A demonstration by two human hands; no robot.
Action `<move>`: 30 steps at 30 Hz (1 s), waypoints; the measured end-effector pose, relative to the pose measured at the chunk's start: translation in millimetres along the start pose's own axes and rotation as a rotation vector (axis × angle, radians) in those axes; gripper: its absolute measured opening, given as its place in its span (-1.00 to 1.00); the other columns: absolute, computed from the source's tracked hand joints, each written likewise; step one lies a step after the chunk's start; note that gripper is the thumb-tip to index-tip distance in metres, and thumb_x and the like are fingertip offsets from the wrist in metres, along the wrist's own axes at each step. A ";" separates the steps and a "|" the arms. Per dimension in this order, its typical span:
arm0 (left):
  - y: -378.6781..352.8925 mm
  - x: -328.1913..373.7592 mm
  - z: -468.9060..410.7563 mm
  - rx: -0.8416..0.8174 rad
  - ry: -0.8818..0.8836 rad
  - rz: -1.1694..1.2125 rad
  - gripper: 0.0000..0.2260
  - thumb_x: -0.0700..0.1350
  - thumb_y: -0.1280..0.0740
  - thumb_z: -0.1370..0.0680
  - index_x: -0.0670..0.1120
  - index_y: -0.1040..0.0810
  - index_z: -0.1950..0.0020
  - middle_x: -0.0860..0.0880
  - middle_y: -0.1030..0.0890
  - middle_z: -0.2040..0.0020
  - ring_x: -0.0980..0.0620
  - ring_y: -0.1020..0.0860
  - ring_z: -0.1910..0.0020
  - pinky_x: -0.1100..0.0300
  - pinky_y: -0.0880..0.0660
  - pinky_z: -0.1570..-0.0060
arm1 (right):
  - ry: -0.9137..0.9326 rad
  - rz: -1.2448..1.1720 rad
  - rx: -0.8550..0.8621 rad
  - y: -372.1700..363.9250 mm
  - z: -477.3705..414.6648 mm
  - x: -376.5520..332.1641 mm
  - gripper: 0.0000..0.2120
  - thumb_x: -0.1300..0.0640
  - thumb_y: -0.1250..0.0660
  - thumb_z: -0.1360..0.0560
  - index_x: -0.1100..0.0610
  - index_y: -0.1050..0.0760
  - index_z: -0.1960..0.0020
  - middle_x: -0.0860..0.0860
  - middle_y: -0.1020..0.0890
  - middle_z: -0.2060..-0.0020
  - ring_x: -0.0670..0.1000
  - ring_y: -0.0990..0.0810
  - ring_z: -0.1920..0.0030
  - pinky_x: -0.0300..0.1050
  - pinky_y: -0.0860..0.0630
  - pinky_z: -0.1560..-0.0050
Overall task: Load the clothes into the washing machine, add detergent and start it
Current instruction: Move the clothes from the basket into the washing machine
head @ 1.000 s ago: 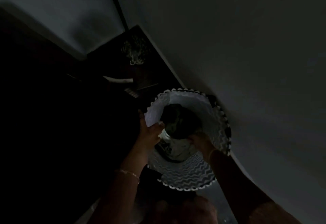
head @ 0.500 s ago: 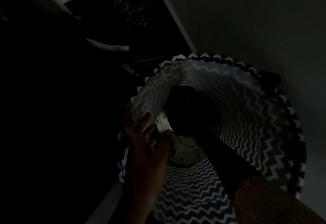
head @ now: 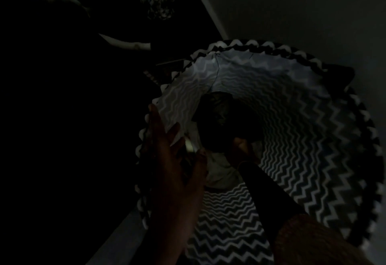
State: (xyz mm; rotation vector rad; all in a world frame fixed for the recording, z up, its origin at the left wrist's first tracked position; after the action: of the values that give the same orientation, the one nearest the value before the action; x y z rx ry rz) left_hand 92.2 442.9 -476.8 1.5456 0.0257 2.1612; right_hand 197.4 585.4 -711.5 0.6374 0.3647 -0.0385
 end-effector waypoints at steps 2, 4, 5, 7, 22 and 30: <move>-0.1 -2.0 9.5 -0.006 -0.022 -0.061 -0.23 -0.02 -0.34 -0.45 0.37 0.07 -0.46 0.05 -0.32 -0.46 0.17 -0.40 -0.37 0.39 -0.47 -0.15 | -0.032 -0.058 -0.022 11.0 13.4 -10.5 -0.73 0.12 -0.26 -0.55 0.28 -0.50 -0.16 0.20 -0.52 -0.11 0.13 -0.49 -0.22 -0.08 -0.35 -0.19; 2.8 -5.9 19.6 -0.014 0.013 -0.072 -0.20 -0.17 -0.38 -0.49 0.33 0.07 -0.46 0.05 -0.31 -0.46 0.16 -0.41 -0.37 0.38 -0.48 -0.15 | -0.048 -0.177 -0.045 32.1 31.7 -24.9 -0.65 0.14 -0.26 -0.54 0.30 -0.45 -0.26 0.22 -0.53 -0.21 0.22 -0.49 -0.26 0.05 -0.41 -0.29; 4.1 -2.9 22.0 -0.012 0.037 -0.040 -0.18 -0.25 -0.38 -0.51 0.30 0.06 -0.47 0.09 -0.35 -0.42 0.21 -0.43 -0.33 0.42 -0.47 -0.11 | -0.076 -0.333 -0.049 46.6 43.2 -32.1 -0.66 0.16 -0.24 -0.54 0.31 -0.45 -0.26 0.24 -0.54 -0.20 0.25 -0.51 -0.23 0.09 -0.44 -0.27; 7.4 6.7 28.0 -0.049 0.089 0.023 -0.23 -0.35 -0.32 -0.52 0.27 0.00 -0.45 0.24 -0.43 -0.25 0.39 -0.47 -0.19 0.46 -0.47 -0.02 | -0.116 -0.618 -0.055 75.6 72.4 -48.7 -0.69 0.20 -0.18 -0.58 0.35 -0.45 -0.24 0.29 -0.55 -0.18 0.27 -0.53 -0.19 0.11 -0.48 -0.24; 41.8 200.1 100.7 -0.424 -0.121 -0.093 -0.13 0.14 -0.46 -0.15 0.16 -0.11 -0.37 0.18 -0.28 -0.38 0.21 -0.27 -0.41 0.21 -0.26 -0.40 | 0.131 -1.673 -0.503 270.0 336.7 -174.4 -0.55 0.19 -0.39 -0.06 0.22 -0.60 0.04 0.14 -0.66 0.03 0.12 -0.67 0.09 -0.07 -0.64 0.08; 57.3 294.4 133.5 -0.428 -0.325 -0.245 0.06 0.28 -0.54 -0.06 0.12 -0.13 -0.46 0.05 -0.26 -0.46 0.08 -0.24 -0.46 0.10 -0.21 -0.46 | 0.434 -1.699 -0.616 364.1 465.3 -235.7 -0.66 0.12 -0.22 -0.23 0.25 -0.66 0.14 0.12 -0.67 0.10 0.10 -0.67 0.14 -0.05 -0.62 0.08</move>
State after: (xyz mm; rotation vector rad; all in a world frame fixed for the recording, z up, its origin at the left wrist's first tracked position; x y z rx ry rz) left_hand 118.0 472.7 -150.8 1.5237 -0.3171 1.5801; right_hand 179.4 586.9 -75.6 -0.4380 1.1960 -1.3688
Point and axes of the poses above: each hand's wrist, its own z-axis away from the middle knuckle, its own y-axis out of the back of the hand, x = y × z, the point moved 5 cm from there along -z, towards the middle knuckle
